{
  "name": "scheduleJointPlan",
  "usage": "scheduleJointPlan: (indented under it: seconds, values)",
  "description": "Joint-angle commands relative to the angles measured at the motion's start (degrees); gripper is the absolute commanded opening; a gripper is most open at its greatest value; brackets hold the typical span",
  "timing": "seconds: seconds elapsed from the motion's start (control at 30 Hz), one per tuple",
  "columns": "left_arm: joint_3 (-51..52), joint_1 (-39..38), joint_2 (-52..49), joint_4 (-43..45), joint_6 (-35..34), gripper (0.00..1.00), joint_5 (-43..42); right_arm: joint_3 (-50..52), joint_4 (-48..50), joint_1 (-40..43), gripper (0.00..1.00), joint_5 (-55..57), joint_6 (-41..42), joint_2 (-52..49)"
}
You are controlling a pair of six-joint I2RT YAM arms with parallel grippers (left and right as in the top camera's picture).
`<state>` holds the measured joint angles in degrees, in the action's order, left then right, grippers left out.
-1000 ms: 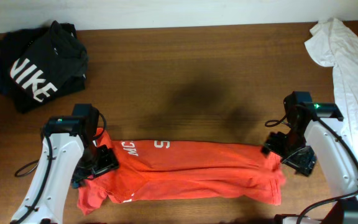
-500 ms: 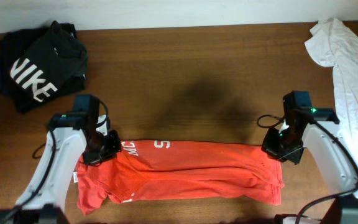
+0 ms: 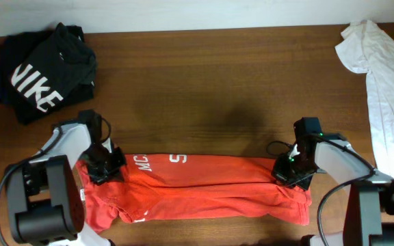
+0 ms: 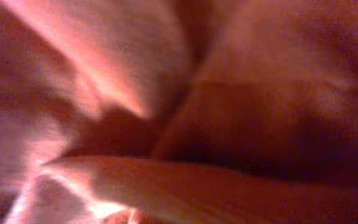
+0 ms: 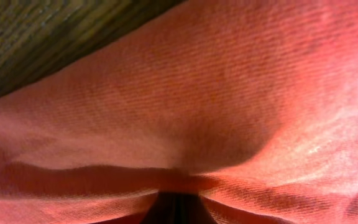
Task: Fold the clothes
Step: 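Fold the top edge downward over the shirt with both grippers, then fold the right end of the strip leftward with the right gripper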
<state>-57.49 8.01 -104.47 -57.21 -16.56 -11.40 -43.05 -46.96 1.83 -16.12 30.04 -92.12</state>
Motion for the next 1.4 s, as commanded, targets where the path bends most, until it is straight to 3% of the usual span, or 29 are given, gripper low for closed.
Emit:
scheduleJointPlan:
  seconds: [0.0,0.07,0.2,0.23,0.3,0.33,0.37,0.4,0.43,0.47,0.53,0.6,0.77,0.9,1.0,1.1,1.13,1.23,1.37]
  values:
    - [2.0,5.3,-1.7,3.1,-4.4,0.01,9.9,-2.3,1.9,4.3,0.04,6.7,-1.0,-5.3]
    - [1.9,7.2,-1.7,5.4,-4.9,0.01,12.1,-7.5,-0.4,7.1,0.04,6.7,-7.4,-5.3]
    - [-1.9,7.7,-1.7,6.2,-6.8,0.01,16.0,-16.0,-3.7,9.2,0.05,6.9,-10.0,-5.3]
    - [-5.7,7.7,-1.7,3.1,-6.9,0.01,16.9,-19.8,-6.8,9.1,0.18,6.9,-12.6,-5.3]
    - [-12.7,7.7,-1.7,-2.9,-7.0,0.01,17.0,-26.8,-13.6,9.2,0.25,7.1,-13.8,-5.3]
    - [-17.0,7.6,-1.6,-7.2,-7.0,0.06,17.0,-31.5,-18.5,9.2,0.5,8.0,-13.8,-5.3]
    - [-20.9,7.6,-1.6,-11.5,-7.0,0.28,17.0,-34.3,-22.2,9.2,0.78,9.0,-13.8,-5.3]
    - [-24.5,7.6,-1.6,-15.2,-7.0,0.37,16.8,-35.5,-24.4,9.2,0.95,10.2,-13.7,-5.3]
    - [-27.2,7.6,-1.6,-18.3,-7.0,0.79,16.5,-34.9,-24.8,9.5,0.99,10.4,-13.7,-5.3]
    - [-27.9,7.6,-1.6,-19.2,-7.0,0.99,16.1,-33.2,-23.9,9.9,0.99,10.4,-13.7,-5.3]
    - [-27.7,7.6,-1.6,-20.4,-7.0,0.99,12.6,-27.8,-21.3,11.4,0.99,7.8,-14.7,-5.4]
    - [-27.7,7.4,-1.6,-20.2,-7.0,0.99,8.8,-19.6,-14.6,11.5,1.0,-2.4,-21.1,-5.4]
    - [-27.7,7.3,-1.6,-20.2,-5.6,0.99,8.6,-7.5,-7.7,11.3,0.98,-8.0,-24.1,-5.4]
    - [-27.7,7.3,-1.6,-19.3,-5.7,0.99,8.6,-2.3,-3.8,11.3,0.88,-10.4,-23.8,-5.4]
    - [-27.7,7.3,-1.6,-19.3,-5.7,0.99,8.6,1.3,-0.3,11.3,0.58,-13.7,-23.6,-5.4]
    - [-27.7,7.3,-1.6,-19.3,-5.7,0.99,8.5,1.5,-0.1,11.3,0.22,-15.1,-23.6,-5.4]
    - [-27.7,7.3,-1.6,-19.3,-5.7,0.99,7.7,1.5,0.0,11.3,0.05,-15.8,-23.6,-5.4]
    - [-27.7,6.7,-1.6,-18.9,-5.7,0.99,6.2,-0.8,-0.1,11.5,0.04,-14.8,-22.3,-5.3]
    - [-27.7,5.7,-1.6,-18.9,-5.7,0.99,6.3,-16.6,-11.8,13.4,0.04,-2.1,-18.9,-5.3]
